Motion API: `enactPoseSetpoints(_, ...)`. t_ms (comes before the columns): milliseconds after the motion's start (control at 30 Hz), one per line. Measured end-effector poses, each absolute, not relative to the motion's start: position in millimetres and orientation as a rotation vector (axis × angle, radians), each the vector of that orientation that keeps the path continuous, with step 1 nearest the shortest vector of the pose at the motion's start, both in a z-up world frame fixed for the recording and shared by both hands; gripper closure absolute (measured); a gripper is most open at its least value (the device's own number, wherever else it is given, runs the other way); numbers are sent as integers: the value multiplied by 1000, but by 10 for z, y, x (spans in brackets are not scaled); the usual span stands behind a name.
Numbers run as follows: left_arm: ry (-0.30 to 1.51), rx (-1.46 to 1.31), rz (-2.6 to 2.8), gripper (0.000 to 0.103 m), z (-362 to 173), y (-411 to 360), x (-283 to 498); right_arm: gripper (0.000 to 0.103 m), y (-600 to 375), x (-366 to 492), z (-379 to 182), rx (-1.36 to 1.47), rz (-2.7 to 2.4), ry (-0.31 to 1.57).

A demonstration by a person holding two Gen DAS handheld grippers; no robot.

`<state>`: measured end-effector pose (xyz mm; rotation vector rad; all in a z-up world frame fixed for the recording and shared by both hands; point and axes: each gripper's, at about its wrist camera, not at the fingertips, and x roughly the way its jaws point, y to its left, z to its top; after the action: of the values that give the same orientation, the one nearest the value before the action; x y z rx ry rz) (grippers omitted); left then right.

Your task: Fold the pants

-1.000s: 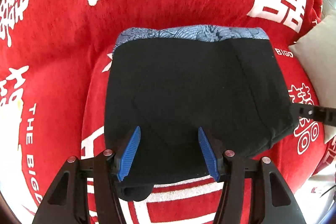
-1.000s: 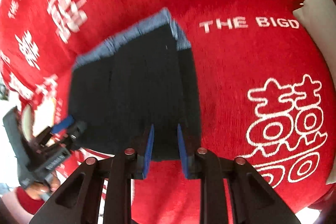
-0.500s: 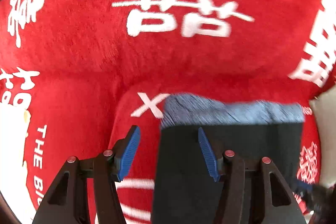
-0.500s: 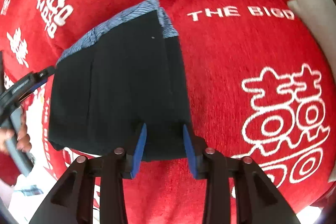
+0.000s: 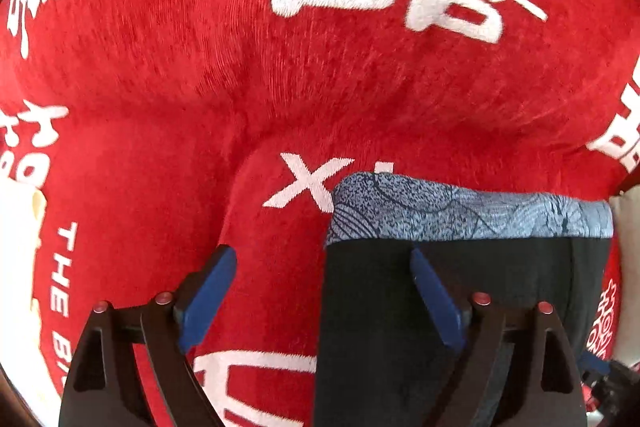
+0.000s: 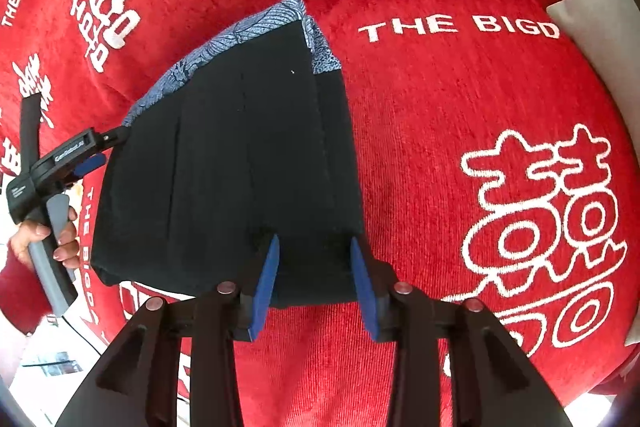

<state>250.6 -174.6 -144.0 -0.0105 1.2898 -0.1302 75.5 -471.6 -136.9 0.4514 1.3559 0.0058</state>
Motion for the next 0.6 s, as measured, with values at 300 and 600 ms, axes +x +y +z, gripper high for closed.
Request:
enactPoseSetpoints(300,1310,-9,-139,14,-1376,-1702,2396,55,-4737,743,-1346,448,-23,1359)
enactPoseSetpoints(600,1322,-1,-159,14,-1353,-1721,2353,43,-4761,738,-1311,441,-51,1360)
